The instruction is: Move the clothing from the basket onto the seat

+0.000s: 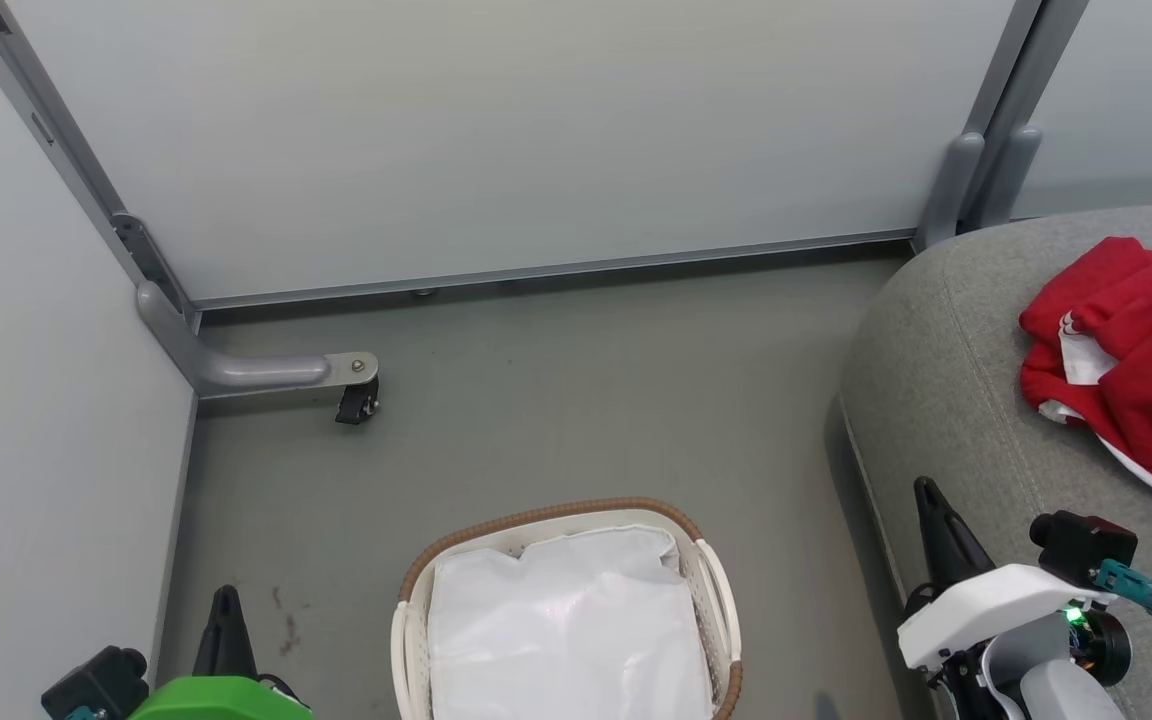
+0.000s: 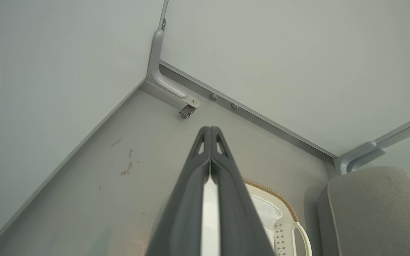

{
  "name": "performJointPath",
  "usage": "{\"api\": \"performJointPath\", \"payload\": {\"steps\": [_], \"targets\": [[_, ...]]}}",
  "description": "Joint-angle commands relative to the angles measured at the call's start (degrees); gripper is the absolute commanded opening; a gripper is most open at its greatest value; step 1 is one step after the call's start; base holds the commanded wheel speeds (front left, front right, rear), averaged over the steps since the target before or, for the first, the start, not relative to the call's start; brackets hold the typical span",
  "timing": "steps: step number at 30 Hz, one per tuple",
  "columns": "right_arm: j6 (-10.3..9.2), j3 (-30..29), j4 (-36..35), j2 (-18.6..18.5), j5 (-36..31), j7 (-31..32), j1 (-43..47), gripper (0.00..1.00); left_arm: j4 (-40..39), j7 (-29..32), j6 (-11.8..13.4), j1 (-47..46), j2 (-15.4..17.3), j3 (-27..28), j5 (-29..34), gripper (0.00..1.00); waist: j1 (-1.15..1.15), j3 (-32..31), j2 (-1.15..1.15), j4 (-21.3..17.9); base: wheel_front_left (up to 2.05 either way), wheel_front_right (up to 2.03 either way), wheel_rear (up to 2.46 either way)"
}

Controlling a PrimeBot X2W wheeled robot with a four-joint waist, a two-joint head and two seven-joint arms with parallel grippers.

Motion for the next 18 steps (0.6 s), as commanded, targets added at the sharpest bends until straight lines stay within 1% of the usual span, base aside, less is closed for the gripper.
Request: {"api": "performJointPath", "payload": {"steps": [1, 18], "targets": [[-0.01, -0.5, -1.3, -0.2, 2.6, 0.5, -0.5, 0.0, -1.3, 0.5, -0.5, -1.6, 0.3, 0.4, -2.3, 0.0, 0.0, 0.0, 0.0, 0.0, 0.0, 0.0, 0.0], [-0.02, -2.1, -3.3, -0.4, 17.3, 4.3, 0.1, 0.0, -3.5, 4.3, -1.2, -2.7, 0.3, 1.4, -15.5, 0.0, 0.0, -0.2, 0.0, 0.2, 0.0, 0.0, 0.0]]}}
